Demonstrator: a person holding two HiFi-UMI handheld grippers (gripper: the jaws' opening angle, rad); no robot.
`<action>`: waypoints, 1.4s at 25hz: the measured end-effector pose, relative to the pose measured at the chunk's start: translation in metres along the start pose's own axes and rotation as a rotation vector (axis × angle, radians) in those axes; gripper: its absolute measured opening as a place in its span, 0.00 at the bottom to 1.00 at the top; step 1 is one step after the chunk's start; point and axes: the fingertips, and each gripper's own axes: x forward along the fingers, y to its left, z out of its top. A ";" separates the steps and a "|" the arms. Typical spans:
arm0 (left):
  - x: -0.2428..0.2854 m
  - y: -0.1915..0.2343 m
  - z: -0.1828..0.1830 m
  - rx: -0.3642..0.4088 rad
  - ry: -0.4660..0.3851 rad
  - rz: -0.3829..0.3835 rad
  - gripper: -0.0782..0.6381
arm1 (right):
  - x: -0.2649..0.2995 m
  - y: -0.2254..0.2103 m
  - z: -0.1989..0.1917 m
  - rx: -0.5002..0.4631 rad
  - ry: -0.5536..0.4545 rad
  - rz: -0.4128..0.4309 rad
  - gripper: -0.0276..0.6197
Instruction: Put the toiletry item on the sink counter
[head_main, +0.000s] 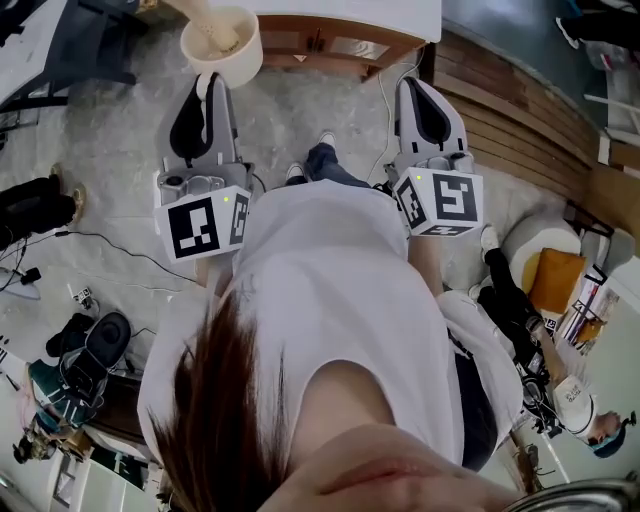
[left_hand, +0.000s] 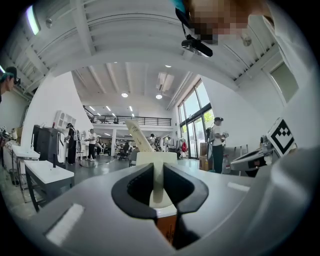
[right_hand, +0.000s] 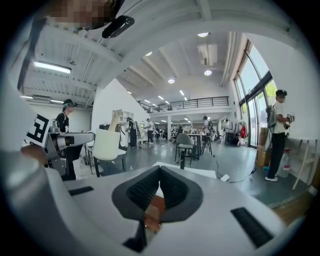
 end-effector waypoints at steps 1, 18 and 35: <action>0.006 -0.001 0.001 -0.002 -0.003 0.005 0.18 | 0.004 -0.005 0.001 -0.003 0.001 0.003 0.05; 0.094 -0.047 0.005 0.003 -0.054 -0.001 0.18 | 0.037 -0.095 0.004 -0.004 -0.022 -0.009 0.05; 0.170 -0.105 0.011 -0.014 -0.080 -0.166 0.18 | 0.030 -0.155 0.001 0.053 -0.033 -0.127 0.05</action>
